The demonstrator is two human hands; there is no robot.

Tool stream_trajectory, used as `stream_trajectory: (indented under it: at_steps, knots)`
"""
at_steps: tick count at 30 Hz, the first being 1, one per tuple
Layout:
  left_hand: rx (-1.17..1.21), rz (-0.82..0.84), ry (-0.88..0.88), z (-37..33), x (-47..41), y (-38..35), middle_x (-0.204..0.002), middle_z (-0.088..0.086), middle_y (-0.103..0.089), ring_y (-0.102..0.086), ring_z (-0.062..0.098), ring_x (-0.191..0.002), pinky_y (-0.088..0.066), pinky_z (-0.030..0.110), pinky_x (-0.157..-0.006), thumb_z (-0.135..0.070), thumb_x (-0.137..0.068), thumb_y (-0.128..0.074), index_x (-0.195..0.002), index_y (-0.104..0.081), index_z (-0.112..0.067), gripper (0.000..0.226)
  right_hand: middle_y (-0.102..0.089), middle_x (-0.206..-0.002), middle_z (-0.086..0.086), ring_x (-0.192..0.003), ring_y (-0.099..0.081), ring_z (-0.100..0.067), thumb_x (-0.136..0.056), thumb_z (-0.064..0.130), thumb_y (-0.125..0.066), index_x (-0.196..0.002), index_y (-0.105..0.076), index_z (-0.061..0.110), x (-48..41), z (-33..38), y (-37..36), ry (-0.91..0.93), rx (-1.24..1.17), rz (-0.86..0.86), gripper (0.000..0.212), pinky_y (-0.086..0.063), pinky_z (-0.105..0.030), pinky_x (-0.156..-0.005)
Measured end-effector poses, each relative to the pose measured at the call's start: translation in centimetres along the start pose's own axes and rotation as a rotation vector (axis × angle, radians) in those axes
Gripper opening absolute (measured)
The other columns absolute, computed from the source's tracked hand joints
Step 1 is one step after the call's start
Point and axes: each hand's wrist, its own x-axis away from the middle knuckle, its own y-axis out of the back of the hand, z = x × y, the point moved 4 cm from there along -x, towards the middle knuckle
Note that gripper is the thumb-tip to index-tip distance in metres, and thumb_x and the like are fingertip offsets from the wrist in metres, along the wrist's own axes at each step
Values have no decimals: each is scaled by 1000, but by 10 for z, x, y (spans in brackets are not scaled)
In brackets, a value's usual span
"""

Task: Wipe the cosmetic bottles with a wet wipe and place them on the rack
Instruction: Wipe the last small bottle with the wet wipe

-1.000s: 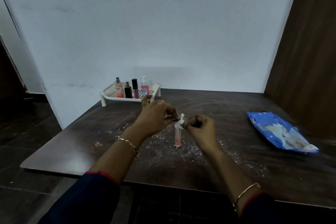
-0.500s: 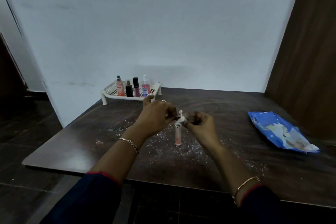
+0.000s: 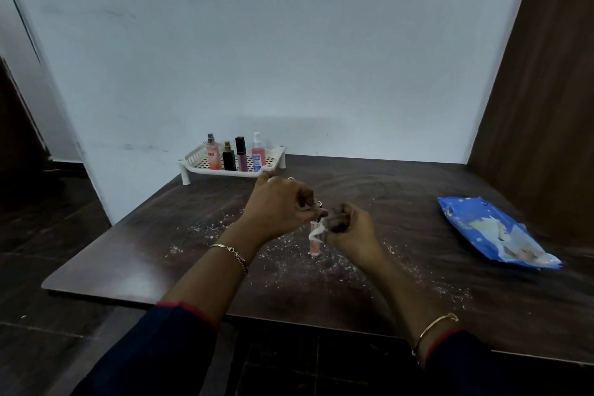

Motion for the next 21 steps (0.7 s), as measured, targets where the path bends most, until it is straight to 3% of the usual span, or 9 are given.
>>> stream_trajectory:
  at_steps: [2, 6, 10, 15, 18, 21]
  knots:
    - [7, -31, 20, -2, 0, -2, -74, -13, -69, -59, 3, -72, -32, 42, -107, -53, -75, -69, -67, -59, -31, 26, -64, -77, -4, -75, -62, -18, -63, -7, -80, -79, -57, 12, 2, -8, -3, -31, 70, 20, 34, -56, -27, -68]
    - [141, 0, 56, 2, -1, -7, -73, -13, -69, -63, 3, -72, -49, 42, -91, -40, -76, -72, -70, -64, -30, 15, -67, -85, -16, -82, -66, -31, -64, -10, -77, -79, -59, 5, 0, -12, 8, -65, 74, 38, 28, -57, -43, -76]
    - [249, 74, 57, 8, -2, -4, -73, -11, -71, -65, -2, -70, -56, 33, -81, -31, -76, -75, -72, -68, -26, 9, -67, -85, -14, -84, -67, -27, -72, -7, -73, -78, -59, 6, -12, -3, 26, -88, -167, -156, 20, -56, -35, -75]
    - [243, 75, 78, 7, -4, -6, -73, -9, -69, -64, 2, -70, -56, 30, -73, -38, -73, -76, -68, -65, -25, 18, -67, -78, -7, -72, -63, -13, -83, 3, -67, -83, -66, 6, -9, 14, 8, -75, -251, -94, 2, -52, -20, -64]
    - [323, 60, 101, 7, -4, -10, -70, -4, -68, -65, 9, -69, -58, 33, -68, -26, -72, -79, -62, -58, -27, 23, -70, -76, -6, -68, -61, -10, -86, 7, -62, -82, -71, 10, -2, 12, -2, -81, -181, -47, 11, -49, -24, -65]
    - [337, 52, 118, 8, -5, -12, -68, -2, -68, -66, 10, -67, -58, 29, -66, -21, -72, -80, -60, -58, -25, 26, -68, -70, 1, -54, -57, 3, -84, -1, -60, -84, -72, 10, 6, 11, -2, -46, -84, -48, 15, -43, -13, -53]
